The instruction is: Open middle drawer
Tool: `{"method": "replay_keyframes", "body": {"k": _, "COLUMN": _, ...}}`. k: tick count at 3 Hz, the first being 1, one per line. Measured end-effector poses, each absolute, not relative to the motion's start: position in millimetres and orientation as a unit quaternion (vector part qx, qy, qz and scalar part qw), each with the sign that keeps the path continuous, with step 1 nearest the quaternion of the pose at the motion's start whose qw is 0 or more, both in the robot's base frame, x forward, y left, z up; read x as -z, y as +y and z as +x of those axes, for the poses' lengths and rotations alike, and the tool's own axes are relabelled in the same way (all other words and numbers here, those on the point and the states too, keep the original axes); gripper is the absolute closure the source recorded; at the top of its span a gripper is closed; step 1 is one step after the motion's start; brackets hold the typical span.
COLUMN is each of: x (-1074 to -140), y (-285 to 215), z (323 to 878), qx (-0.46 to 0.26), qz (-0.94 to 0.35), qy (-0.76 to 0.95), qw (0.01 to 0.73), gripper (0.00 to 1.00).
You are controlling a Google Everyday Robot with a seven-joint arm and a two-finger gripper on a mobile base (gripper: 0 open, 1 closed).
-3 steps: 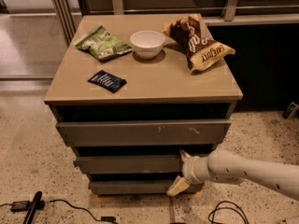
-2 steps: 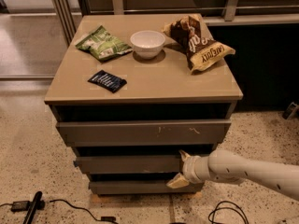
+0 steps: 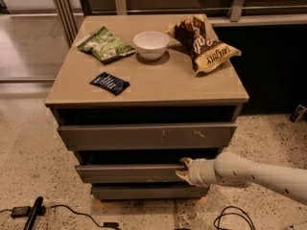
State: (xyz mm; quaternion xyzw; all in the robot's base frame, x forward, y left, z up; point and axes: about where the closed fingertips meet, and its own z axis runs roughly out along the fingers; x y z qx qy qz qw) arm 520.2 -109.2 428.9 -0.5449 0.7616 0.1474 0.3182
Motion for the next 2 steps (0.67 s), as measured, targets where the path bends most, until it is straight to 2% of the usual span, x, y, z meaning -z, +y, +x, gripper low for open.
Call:
{"method": "replay_keyframes", "body": {"k": 1, "x": -435.4, "y": -109.2, "z": 520.8, "qx": -0.147, "qz": -0.545, "qy": 0.762, "qw": 0.318, "gripper": 1.00}}
{"method": "replay_keyframes", "body": {"k": 2, "x": -439.9, "y": -109.2, "z": 521.3, "qx": -0.147, "qz": -0.545, "qy": 0.762, "qw": 0.318, "gripper": 1.00}}
